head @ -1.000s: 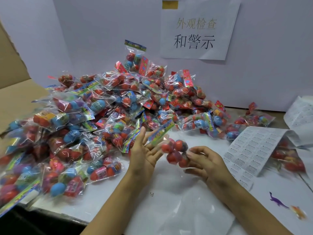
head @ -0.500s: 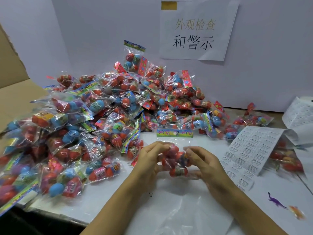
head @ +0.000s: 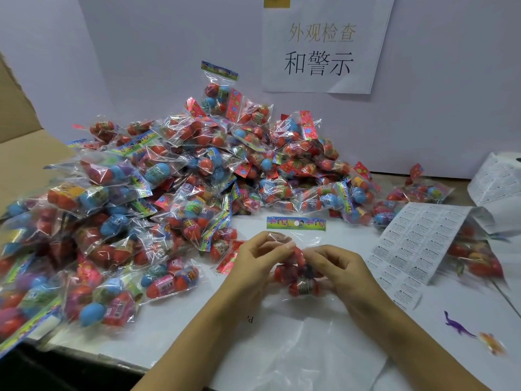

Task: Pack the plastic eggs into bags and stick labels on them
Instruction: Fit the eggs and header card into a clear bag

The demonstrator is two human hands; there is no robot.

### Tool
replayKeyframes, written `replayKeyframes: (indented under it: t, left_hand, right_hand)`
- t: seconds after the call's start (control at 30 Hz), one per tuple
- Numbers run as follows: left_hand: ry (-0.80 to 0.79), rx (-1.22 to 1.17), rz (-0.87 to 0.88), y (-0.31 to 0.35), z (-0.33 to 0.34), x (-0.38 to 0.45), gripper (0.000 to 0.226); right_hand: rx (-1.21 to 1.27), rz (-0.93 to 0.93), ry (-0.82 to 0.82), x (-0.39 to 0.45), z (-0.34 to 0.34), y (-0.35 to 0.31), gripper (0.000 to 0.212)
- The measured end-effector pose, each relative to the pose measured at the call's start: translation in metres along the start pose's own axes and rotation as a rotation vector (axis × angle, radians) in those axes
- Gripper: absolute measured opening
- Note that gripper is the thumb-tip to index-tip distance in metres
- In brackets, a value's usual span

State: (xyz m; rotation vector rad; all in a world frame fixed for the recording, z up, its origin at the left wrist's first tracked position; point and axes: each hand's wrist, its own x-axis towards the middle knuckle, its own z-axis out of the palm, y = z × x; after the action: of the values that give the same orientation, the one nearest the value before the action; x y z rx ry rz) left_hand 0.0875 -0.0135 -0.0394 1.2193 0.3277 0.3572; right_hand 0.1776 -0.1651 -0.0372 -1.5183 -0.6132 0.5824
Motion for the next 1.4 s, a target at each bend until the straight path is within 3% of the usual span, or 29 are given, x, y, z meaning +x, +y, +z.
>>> replayKeyframes:
  t: [0.1,0.27,0.43,0.7,0.93,1.23,1.4]
  left_hand:
    - [-0.012,-0.053,0.029,0.001,-0.003,0.001,0.013]
    - [-0.156,-0.052,-0.042,-0.003,-0.006,0.001,0.057]
    - [-0.193,0.03,0.009,-0.007,-0.005,-0.001,0.048]
    - [-0.216,0.139,0.013,-0.008,-0.004,-0.001,0.054]
    - [-0.139,0.024,0.019,-0.007,-0.001,0.0,0.041]
    - [-0.07,0.051,0.101,-0.011,-0.005,0.003,0.017]
    - [-0.128,-0.043,0.023,-0.005,-0.002,0.0,0.04]
  right_hand:
    - [-0.02,0.044,-0.059,-0.002,0.002,-0.002,0.045]
    - [0.134,-0.007,0.078,0.0,0.001,-0.005,0.037]
    - [0.117,0.008,0.067,-0.001,-0.001,-0.006,0.035]
    - [0.088,0.016,0.041,-0.002,-0.001,-0.007,0.045]
    - [0.135,0.033,0.043,0.0,-0.002,-0.005,0.044]
    - [0.098,0.015,0.047,0.003,-0.005,0.003,0.044]
    - [0.093,0.002,0.042,0.003,-0.005,0.003,0.039]
